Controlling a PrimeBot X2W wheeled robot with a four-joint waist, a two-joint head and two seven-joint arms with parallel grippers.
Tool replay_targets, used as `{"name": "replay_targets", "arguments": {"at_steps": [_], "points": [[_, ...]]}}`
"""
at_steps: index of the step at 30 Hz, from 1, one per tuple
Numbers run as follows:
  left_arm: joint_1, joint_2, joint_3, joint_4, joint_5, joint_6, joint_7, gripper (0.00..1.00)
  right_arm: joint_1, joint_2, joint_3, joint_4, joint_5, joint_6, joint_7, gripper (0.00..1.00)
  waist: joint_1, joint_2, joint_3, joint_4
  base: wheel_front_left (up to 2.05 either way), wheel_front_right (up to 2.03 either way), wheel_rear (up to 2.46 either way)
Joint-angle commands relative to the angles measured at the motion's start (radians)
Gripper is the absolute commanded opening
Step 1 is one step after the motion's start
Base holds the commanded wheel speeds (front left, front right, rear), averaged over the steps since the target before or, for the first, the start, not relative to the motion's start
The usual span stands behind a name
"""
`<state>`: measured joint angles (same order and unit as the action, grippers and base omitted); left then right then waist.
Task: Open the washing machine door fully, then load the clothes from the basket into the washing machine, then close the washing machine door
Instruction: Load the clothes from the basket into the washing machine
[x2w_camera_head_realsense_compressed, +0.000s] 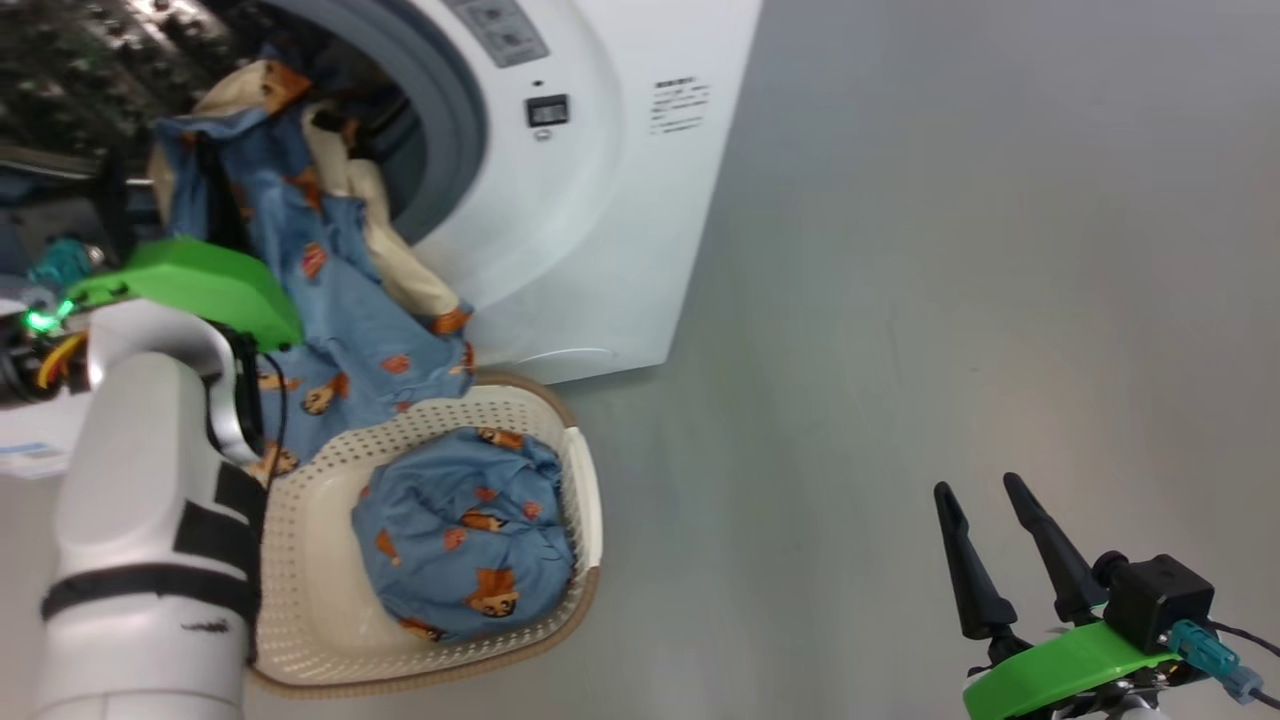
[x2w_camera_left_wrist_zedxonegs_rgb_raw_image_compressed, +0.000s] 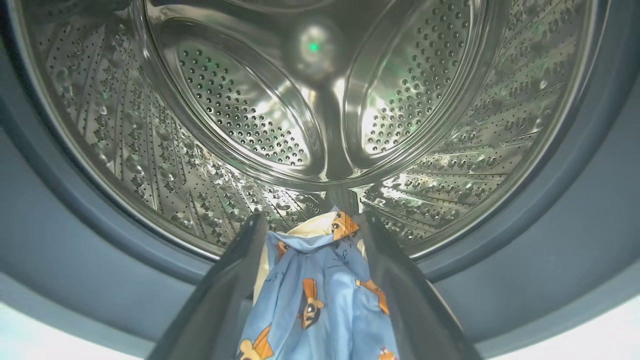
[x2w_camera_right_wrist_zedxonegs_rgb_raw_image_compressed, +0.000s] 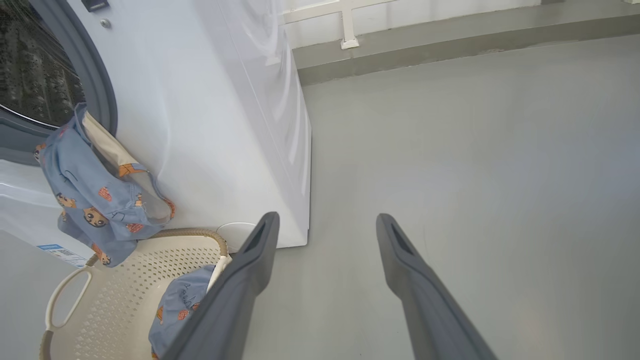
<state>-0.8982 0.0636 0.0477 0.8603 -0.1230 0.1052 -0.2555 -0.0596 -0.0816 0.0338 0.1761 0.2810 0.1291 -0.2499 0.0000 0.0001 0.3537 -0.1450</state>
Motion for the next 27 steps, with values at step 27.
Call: {"name": "replay_targets", "arguments": {"at_steps": [27], "points": [[0.665,-0.013,-0.045,-0.632,-0.019,-0.022,-0.006,1.0,0.028,-0.034,-0.001,-0.038,-0.023,0.002,-0.012,1.0,0.0,-0.0001,-0.028,0.113,0.0,0.0,0.0]]}}
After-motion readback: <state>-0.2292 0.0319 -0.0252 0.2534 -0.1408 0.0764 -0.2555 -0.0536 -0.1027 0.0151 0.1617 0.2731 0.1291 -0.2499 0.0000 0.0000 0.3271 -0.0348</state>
